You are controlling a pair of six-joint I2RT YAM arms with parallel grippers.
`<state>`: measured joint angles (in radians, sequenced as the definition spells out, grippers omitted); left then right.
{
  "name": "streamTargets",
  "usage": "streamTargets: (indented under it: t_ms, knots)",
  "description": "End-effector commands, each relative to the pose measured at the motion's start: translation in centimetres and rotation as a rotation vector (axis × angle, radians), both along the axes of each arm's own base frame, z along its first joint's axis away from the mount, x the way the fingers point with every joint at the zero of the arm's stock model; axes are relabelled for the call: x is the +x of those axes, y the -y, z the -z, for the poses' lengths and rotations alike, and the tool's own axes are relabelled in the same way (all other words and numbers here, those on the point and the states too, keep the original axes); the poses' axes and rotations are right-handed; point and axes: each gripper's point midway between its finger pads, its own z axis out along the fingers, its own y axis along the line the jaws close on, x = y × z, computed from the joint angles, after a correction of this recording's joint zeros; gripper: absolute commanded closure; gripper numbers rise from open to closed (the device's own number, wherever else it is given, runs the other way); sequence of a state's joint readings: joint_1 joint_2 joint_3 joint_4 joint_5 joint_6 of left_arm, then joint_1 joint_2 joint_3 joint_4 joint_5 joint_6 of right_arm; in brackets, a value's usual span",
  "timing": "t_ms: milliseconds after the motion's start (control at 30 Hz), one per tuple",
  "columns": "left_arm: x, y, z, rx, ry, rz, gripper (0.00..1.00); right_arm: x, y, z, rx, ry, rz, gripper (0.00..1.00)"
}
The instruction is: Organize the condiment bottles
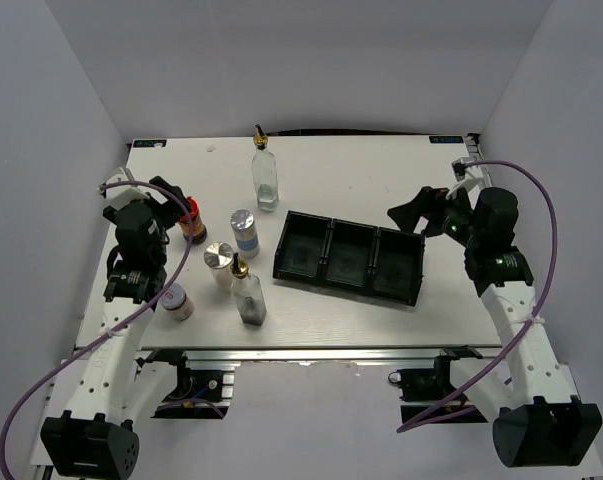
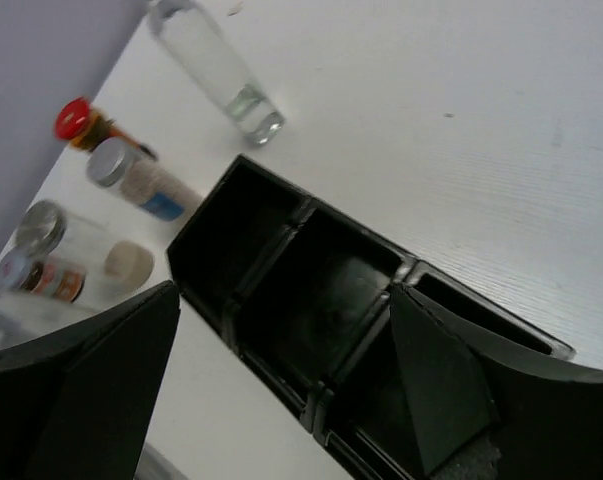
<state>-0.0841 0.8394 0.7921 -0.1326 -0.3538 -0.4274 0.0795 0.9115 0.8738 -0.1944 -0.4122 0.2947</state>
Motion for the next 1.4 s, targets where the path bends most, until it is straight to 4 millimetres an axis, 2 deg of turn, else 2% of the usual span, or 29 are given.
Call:
streamTargets:
  t_ms: [0, 67, 100, 167, 200, 267, 300, 333, 367, 400, 467, 500, 567, 633, 667, 733, 767, 867, 900, 933, 1000, 1067, 1100, 1133, 1200, 1367]
  knots:
    - [-0.5, 0.0, -1.6, -0.033, 0.034, -0.006, 0.02, -3.2, -4.3, -3.0, 0.043, 0.165, -0.341, 0.11]
    - [-0.4, 0.2, -1.3, -0.042, 0.031, 0.004, 0.02, -4.5, -5.7, -3.4, 0.02, 0.228, -0.436, 0.11]
    - [-0.4, 0.4, -1.2, -0.045, 0.031, 0.01, 0.02, -5.7, -7.6, -3.3, 0.006, 0.246, -0.504, 0.11]
    - [-0.4, 0.4, -0.8, -0.055, 0.027, 0.01, 0.02, -6.5, -9.3, -3.2, -0.078, 0.305, -0.557, 0.11]
    - [-0.3, 0.5, -0.6, -0.06, 0.023, 0.011, 0.02, -8.2, -11.5, -3.1, -0.096, 0.33, -0.653, 0.11]
    - [-0.1, 0.7, -0.4, -0.064, 0.02, 0.019, 0.02, -9.6, -13.4, -2.9, -0.127, 0.366, -0.747, 0.11]
    - [-0.1, 0.7, -0.3, -0.066, 0.016, 0.024, 0.02, -10.9, -14.9, -2.7, -0.139, 0.383, -0.808, 0.11]
    - [0.1, 0.8, -0.1, -0.065, 0.01, 0.025, 0.02, -11.3, -15.7, -2.0, -0.162, 0.373, -0.84, 0.11]
    - [0.2, 0.8, 0.2, -0.065, 0.002, 0.028, 0.02, -11.2, -16.4, -2.3, -0.204, 0.42, -0.85, 0.11]
    - [0.2, 0.9, 0.2, -0.065, 0.0, 0.029, 0.02, -12.4, -17.9, -1.7, -0.216, 0.424, -0.912, 0.11]
    - [0.3, 1.0, 0.5, -0.068, -0.007, 0.033, 0.02, -13.0, -19.4, -2.3, -0.238, 0.477, -0.954, 0.11]
    - [0.3, 1.0, 0.8, -0.067, -0.013, 0.035, 0.02, -13.8, -20.8, -1.8, -0.24, 0.471, -1.002, 0.11]
    - [0.3, 1.0, 0.7, -0.068, -0.01, 0.033, 0.02, -13.9, -22.2, -2.9, -0.223, 0.51, -1.011, 0.11]
    - [0.3, 1.0, 1.0, -0.072, -0.012, 0.037, 0.02, -14.3, -24.1, -2.7, -0.201, 0.509, -1.032, 0.11]
    - [0.2, 1.1, 1.0, -0.071, -0.01, 0.042, 0.02, -14.3, -25.0, -3.8, -0.172, 0.56, -1.024, 0.1]
    - [0.2, 1.1, 1.1, -0.073, -0.009, 0.043, 0.02, -15.0, -26.6, -3.6, -0.139, 0.561, -1.052, 0.1]
    - [0.2, 1.1, 1.1, -0.072, -0.009, 0.042, 0.02, -14.9, -27.3, -4.3, -0.123, 0.592, -1.037, 0.11]
    - [0.1, 1.0, 1.3, -0.07, -0.012, 0.034, 0.02, -15.3, -29.4, -4.2, -0.105, 0.606, -1.046, 0.11]
    - [0.1, 0.9, 1.4, -0.069, -0.014, 0.031, 0.02, -15.5, -30.3, -3.4, -0.109, 0.591, -1.062, 0.11]
    - [0.2, 1.0, 1.5, -0.069, -0.015, 0.032, 0.02, -15.4, -30.8, -3.8, -0.098, 0.597, -1.053, 0.1]
    - [0.2, 1.0, 1.8, -0.067, -0.022, 0.033, 0.02, -15.1, -32.4, -3.3, -0.096, 0.599, -1.034, 0.11]
    - [0.2, 1.0, 1.9, -0.068, -0.024, 0.034, 0.02, -14.9, -33.5, -3.6, -0.088, 0.601, -1.016, 0.11]
    - [0.2, 1.0, 2.0, -0.066, -0.027, 0.036, 0.02, -14.8, -34.1, -2.9, -0.095, 0.587, -1.022, 0.11]
    - [0.1, 1.0, 2.1, -0.065, -0.028, 0.033, 0.02, -14.8, -34.5, -3.4, -0.087, 0.593, -1.022, 0.11]
    - [0.1, 0.9, 2.2, -0.064, -0.029, 0.031, 0.02, -15.0, -35.3, -2.7, -0.082, 0.569, -1.038, 0.11]
    - [0.1, 1.0, 2.3, -0.06, -0.03, 0.036, 0.02, -14.6, -36.8, -2.3, -0.068, 0.576, -0.997, 0.13]
